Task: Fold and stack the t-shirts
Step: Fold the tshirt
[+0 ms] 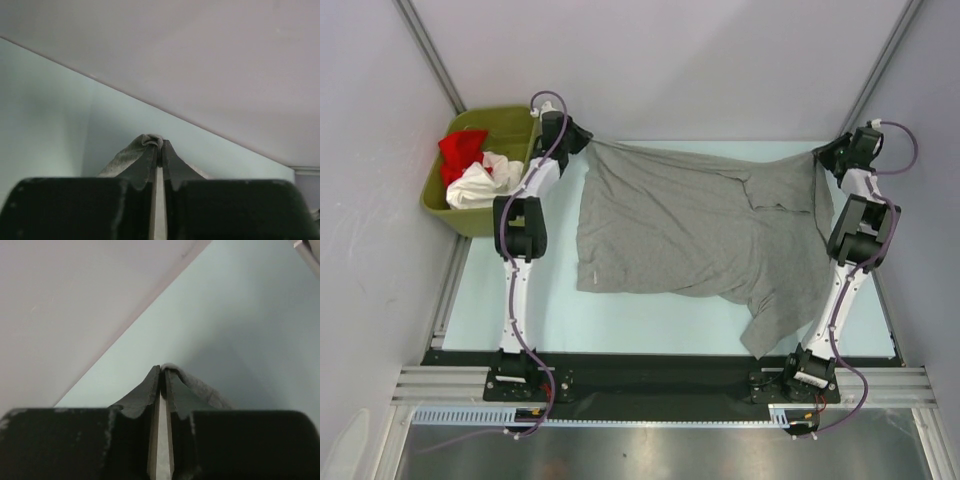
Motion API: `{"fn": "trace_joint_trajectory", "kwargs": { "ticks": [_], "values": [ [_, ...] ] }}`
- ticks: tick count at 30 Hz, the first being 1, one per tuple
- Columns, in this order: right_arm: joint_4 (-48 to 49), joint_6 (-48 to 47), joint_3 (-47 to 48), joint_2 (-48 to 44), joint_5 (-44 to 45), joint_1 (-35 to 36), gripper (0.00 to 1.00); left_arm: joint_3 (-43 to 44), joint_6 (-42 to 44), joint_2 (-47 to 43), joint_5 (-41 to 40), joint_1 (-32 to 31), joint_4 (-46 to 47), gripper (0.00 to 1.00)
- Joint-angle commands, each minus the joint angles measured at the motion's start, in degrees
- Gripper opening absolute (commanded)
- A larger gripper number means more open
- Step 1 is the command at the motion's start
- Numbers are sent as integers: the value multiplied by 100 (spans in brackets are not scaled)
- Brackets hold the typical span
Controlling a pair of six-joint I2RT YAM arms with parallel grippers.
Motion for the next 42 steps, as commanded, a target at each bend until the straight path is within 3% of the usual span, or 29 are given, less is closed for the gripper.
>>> {"fn": "trace_joint_trajectory", "kwargs": {
  "ticks": [1,2,4,6,8,9,14,18,24,30,36,42],
  "values": [
    [-748,-279,1154,485,95,38,13,604,157,60,-256,21,-176,15],
    [-1056,-350,1792,609,191,73,23,597,201,-10,-309,12,-308,21],
    [-1935,-569,2315,794,332,117,30,536,332,-159,-362,3,-475,42],
    [-2558,-666,2720,787,630,161,46,492,395,-449,-423,-6,-879,55],
    [-3234,-667,2905,691,868,162,56,115,509,-921,-423,-23,-1143,59],
    [-3404,-684,2854,585,938,170,60,-78,553,-1107,-380,-58,-1179,67],
    [-4614,-1062,2458,-240,2106,311,75,-1879,1167,-2487,-388,-321,-1442,68],
    [-5189,-870,1985,-873,2442,364,78,-4089,1466,-3954,-301,-498,-1478,65],
    [-5137,-746,341,-2050,2231,714,80,-6562,1765,-6029,-55,-507,-1679,60],
    [-4847,-737,-1653,-3132,1976,1488,84,-7557,2012,-6690,516,-507,-2339,64],
    [-4715,-588,-3786,-4503,1294,2199,80,-7736,2109,-6314,745,-507,-2523,65],
    [-5030,-412,-5257,-6287,1089,2034,71,-7762,2109,-5883,956,-515,-2296,60]
  ]
}}
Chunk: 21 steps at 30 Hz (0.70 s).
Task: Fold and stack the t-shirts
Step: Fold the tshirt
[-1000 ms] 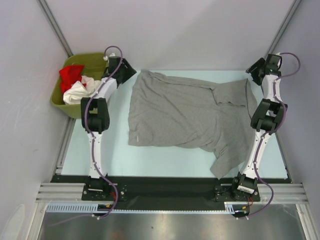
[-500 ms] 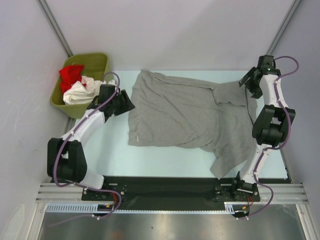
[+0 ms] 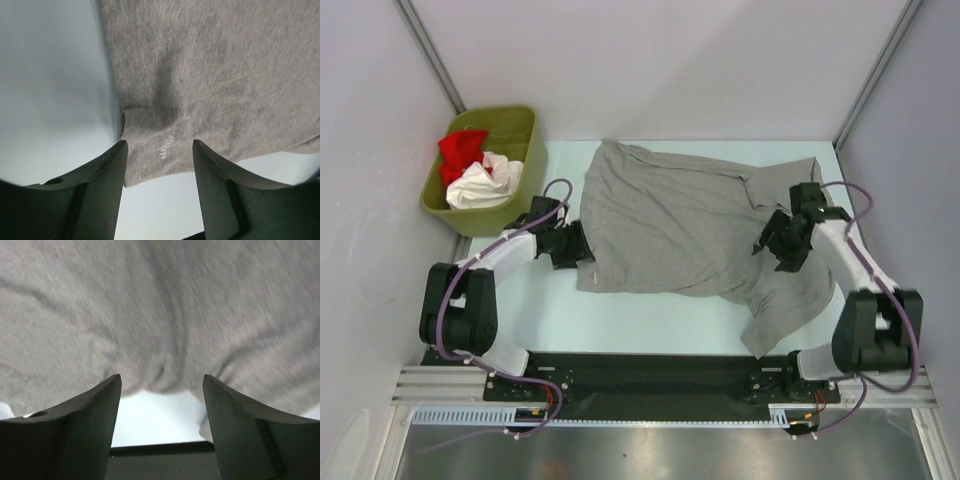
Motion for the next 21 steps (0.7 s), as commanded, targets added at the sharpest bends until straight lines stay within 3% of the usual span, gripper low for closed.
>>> {"fn": "trace_joint_trajectory", "kwargs": {
  "ticks": [1,6,10,11,14,21],
  "values": [
    [-281,141,-324,-948,-186,-296,71,30,118,236,312,11,177,60],
    [-669,-25,-447,-1783,-317,-744,68,214,91,570,13,3,28,55],
    [-827,-307,-473,-1960,-484,-1219,67,285,91,693,-135,-50,36,45],
    [-889,-351,-517,-1969,-528,-1394,67,285,108,702,-197,-59,28,34],
    [-942,-456,-614,-2057,-669,-1571,66,373,100,641,-531,-94,-78,14],
    [-951,-597,-746,-2101,-739,-1747,66,706,-76,342,-1006,-235,-613,4]
  ]
}}
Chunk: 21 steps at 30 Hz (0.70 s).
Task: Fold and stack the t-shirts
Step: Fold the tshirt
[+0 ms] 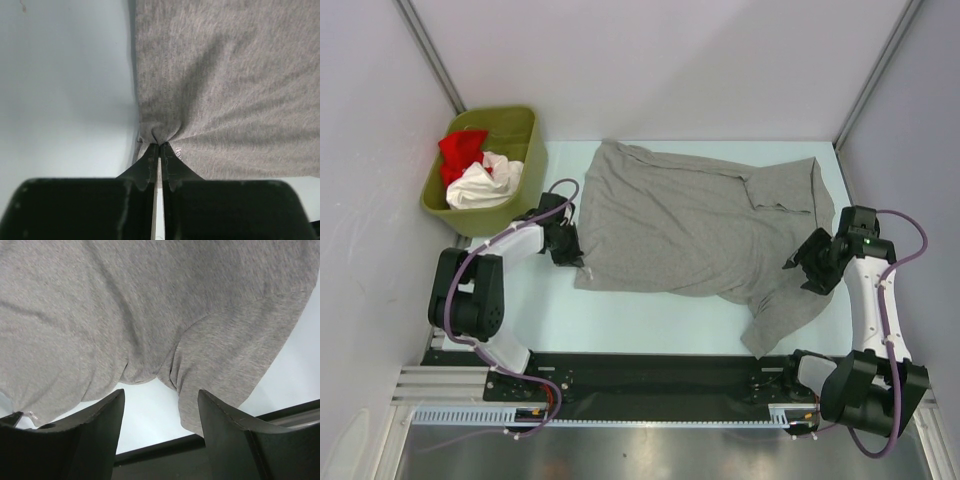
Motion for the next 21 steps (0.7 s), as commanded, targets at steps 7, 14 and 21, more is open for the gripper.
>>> {"fn": "trace_joint_trajectory", "kwargs": {
  "ticks": [7,14,21],
  "values": [
    [-48,-171,-7,-110,-233,-49,66,309,-96,-244,-467,-101,-304,47],
    [-30,-180,-51,-172,-268,-32,66,274,123,-95,-625,-101,-207,48],
    [-22,-206,-104,-233,-286,-5,65,423,387,186,-722,-93,-40,41]
  ]
}}
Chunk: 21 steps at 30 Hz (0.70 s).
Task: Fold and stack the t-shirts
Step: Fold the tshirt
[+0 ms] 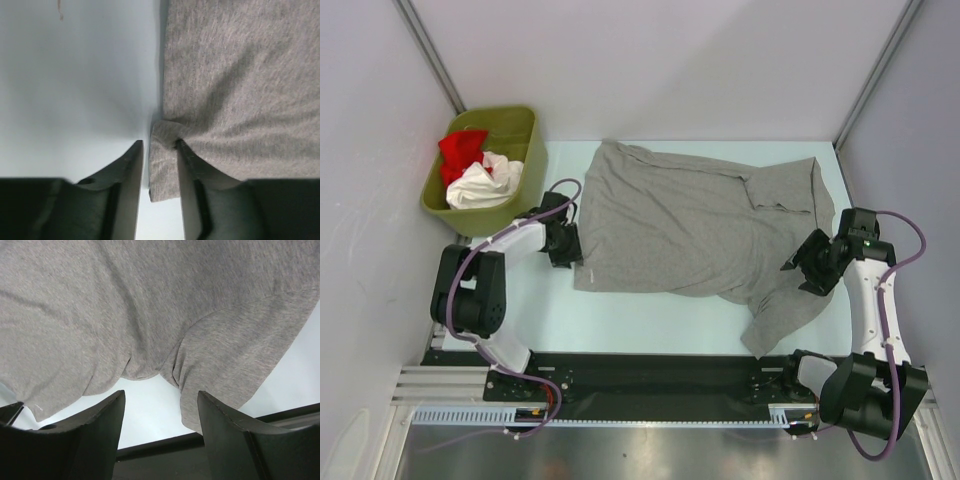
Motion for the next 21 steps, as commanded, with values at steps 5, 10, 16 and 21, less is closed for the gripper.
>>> {"fn": "trace_joint_trajectory", "kwargs": {
  "ticks": [5,10,16,21],
  "values": [
    [-20,-64,-85,-201,-82,39,65,334,272,141,-26,-31,306,23],
    [-11,-55,-59,-174,-126,48,65,334,167,-77,-149,-40,192,1],
    [7,-37,-85,-139,-135,65,65,396,52,-219,-158,-110,77,0],
    [16,-11,3,-87,-162,83,65,720,114,-123,-431,-155,95,0]
  ]
}}
